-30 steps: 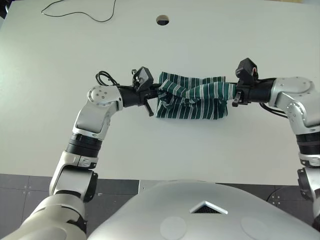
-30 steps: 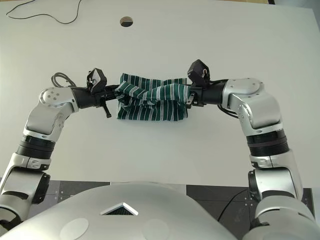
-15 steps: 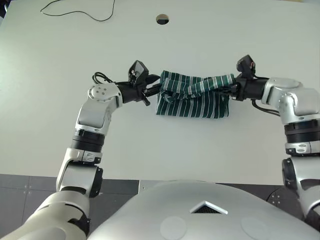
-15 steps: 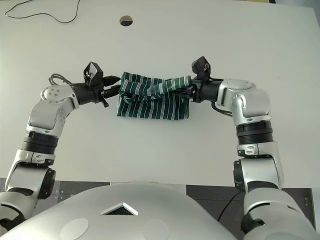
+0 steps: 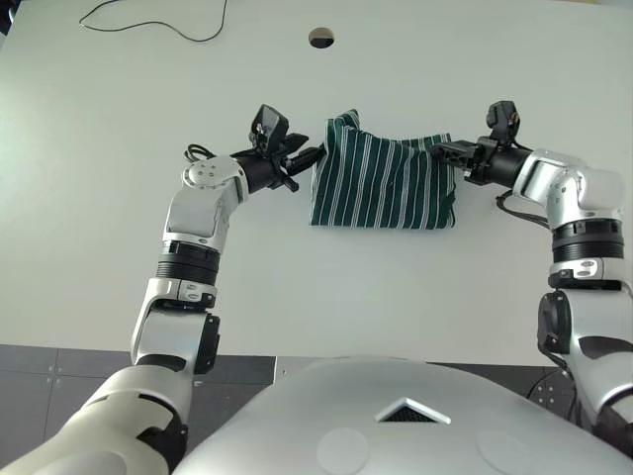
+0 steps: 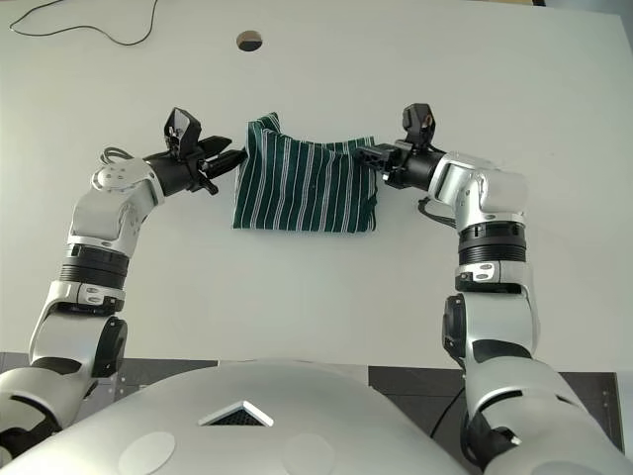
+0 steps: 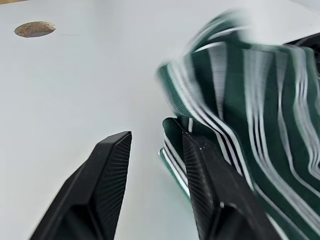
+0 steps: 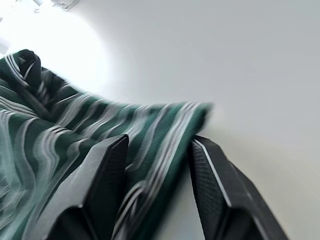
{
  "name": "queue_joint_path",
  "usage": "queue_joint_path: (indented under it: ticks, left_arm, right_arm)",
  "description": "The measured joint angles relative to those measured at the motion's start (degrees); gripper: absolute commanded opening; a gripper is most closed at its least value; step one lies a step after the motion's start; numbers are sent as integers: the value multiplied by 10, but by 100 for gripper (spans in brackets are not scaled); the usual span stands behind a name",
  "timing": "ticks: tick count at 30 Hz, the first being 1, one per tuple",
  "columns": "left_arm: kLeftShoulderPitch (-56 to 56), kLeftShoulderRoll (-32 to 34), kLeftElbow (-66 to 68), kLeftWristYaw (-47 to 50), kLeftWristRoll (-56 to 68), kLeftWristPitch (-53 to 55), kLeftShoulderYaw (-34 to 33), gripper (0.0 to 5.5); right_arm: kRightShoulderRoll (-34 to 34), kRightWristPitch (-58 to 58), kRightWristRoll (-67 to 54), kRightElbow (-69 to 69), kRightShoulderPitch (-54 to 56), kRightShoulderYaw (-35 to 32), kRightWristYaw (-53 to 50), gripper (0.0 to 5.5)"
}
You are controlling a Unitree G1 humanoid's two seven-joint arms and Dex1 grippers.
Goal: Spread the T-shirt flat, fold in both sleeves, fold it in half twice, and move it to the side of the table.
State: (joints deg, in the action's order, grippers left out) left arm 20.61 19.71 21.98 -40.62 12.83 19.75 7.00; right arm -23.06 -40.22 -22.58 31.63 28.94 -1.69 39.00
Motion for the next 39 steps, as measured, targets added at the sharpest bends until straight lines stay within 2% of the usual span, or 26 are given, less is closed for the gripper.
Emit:
queue_joint_path:
  ticks: [5, 11, 15, 19, 22, 30, 39]
  left_arm:
    - [0, -2, 3, 0, -2, -1, -3, 188]
    - [1, -9, 15, 2, -2, -26, -21, 188]
    - [3, -11, 19, 17, 9, -56, -60, 133]
    - [3, -15, 9, 22, 25, -69, -85, 64]
    - [3, -18, -8, 27, 38, -75, -103, 13]
    - [-17, -44, -87, 57, 57, -106, -127, 13]
    - [-27, -63, -116, 79, 71, -112, -139, 13]
  right_arm:
    - [2, 56, 8, 10, 2, -28, -8, 212]
    - [15, 126, -18, -156, -36, -41, 29, 212]
    - [25, 208, 29, -256, -100, 16, 34, 148]
    - [40, 261, 79, -300, -142, 73, 20, 72]
    - [50, 299, 124, -297, -157, 120, 10, 12]
    - [79, 348, 188, -248, -157, 177, -13, 12]
    - [96, 369, 297, -138, -127, 245, -71, 12]
